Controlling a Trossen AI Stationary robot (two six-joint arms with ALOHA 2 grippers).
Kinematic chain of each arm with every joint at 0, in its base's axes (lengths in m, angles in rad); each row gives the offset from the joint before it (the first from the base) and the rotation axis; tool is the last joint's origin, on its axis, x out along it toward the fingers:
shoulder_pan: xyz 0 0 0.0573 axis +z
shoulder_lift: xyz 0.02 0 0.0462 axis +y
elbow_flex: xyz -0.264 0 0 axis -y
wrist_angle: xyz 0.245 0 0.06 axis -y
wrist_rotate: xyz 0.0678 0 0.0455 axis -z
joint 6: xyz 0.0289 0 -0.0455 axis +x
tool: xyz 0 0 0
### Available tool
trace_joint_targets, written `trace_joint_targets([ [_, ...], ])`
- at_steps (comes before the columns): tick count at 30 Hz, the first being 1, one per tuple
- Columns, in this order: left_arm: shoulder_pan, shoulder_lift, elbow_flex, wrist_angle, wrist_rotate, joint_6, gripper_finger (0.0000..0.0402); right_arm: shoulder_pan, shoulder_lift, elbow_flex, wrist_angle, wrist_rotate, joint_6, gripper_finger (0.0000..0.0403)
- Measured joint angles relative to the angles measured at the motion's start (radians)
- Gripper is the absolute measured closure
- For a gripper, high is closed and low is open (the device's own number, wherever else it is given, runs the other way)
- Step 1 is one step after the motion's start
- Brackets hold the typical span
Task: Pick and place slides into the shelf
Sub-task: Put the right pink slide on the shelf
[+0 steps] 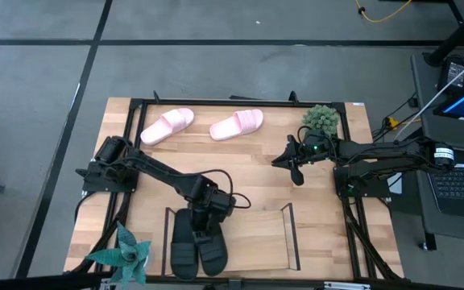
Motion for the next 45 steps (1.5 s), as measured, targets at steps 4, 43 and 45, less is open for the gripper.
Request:
trace_joint_targets([
  [4, 0.018, 0.0, 0.0, -0.013, 0.009, 0.042, 0.0245, 0.0, 0.0, 0.0, 0.0, 0.0, 0.0, 0.035],
  [43, 0.362, -0.398, 0.001, 0.074, -0.392, 0.751, 0.0245, 0.0, 0.0, 0.0, 0.011, 0.0, -0.001, 0.035],
  [45, 0.397, -0.397, 0.0, 0.087, -0.393, 0.788, 0.0245, 0.0, 0.0, 0.0, 0.015, 0.0, -0.002, 0.035],
])
